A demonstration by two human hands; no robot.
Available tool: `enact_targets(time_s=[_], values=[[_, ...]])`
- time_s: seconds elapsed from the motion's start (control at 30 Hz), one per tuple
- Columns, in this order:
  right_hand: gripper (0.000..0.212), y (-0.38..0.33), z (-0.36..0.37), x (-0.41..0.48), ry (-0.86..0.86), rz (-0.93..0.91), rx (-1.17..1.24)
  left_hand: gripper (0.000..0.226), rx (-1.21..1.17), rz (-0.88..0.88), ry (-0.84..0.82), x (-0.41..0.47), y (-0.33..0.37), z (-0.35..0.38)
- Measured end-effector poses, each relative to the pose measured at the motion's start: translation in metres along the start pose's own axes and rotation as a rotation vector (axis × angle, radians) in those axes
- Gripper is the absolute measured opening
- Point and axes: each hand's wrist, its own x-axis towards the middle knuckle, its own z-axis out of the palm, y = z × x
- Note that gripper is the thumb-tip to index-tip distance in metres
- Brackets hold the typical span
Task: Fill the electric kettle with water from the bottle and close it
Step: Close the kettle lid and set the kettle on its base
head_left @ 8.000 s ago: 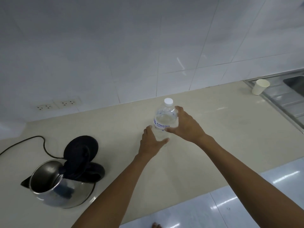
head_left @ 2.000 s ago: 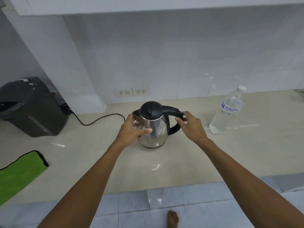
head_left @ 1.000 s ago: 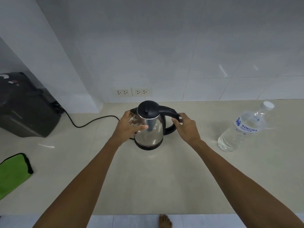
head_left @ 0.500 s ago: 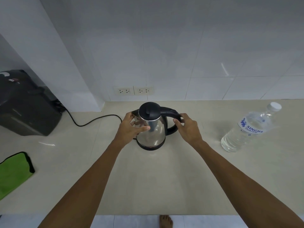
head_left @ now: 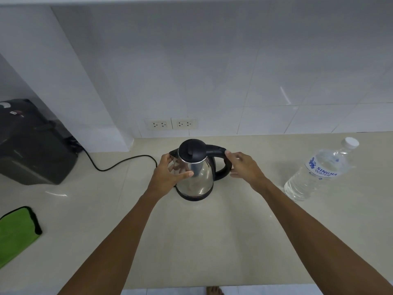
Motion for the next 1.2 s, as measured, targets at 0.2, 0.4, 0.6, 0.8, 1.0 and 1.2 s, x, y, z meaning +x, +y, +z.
enact_targets(time_s=[0.2, 0.4, 0.6, 0.8, 1.0, 1.2], values=[[0.051, -0.011, -0.005, 0.005, -0.033, 0.100, 0.144, 0.083, 0.012, 0.015, -0.006, -0.001, 0.001, -0.001], [0.050, -0.010, -0.003, 0.011, -0.018, 0.112, 0.113, 0.086, 0.018, 0.013, 0.000, -0.001, -0.001, 0.000], [0.053, -0.010, -0.004, 0.012, -0.027, 0.108, 0.094, 0.087, 0.026, 0.010, 0.005, -0.001, -0.002, 0.000], [0.053, -0.011, -0.004, 0.012, -0.031, 0.108, 0.095, 0.084, 0.031, 0.011, 0.013, -0.001, -0.002, 0.001], [0.054, -0.012, -0.006, 0.010, -0.037, 0.112, 0.109, 0.083, 0.022, 0.013, 0.027, -0.001, -0.006, 0.002], [0.054, -0.013, -0.006, 0.010, -0.047, 0.104, 0.114, 0.082, 0.020, 0.013, 0.023, -0.001, -0.006, 0.002]])
